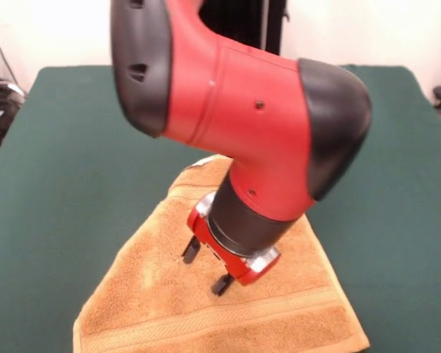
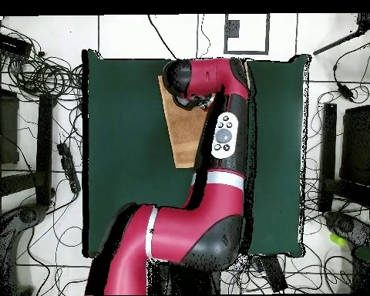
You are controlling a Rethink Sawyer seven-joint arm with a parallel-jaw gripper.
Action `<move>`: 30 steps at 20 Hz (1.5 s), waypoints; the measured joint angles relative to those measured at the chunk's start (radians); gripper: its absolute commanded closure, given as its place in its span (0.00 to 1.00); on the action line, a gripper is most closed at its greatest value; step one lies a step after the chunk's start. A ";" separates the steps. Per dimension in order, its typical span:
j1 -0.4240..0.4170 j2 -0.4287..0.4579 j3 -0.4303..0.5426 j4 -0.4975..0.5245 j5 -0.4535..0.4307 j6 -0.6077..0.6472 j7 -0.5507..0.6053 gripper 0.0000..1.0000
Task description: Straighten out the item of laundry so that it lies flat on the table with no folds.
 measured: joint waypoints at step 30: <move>0.005 0.162 -0.050 -0.319 -0.076 -0.122 0.615 0.00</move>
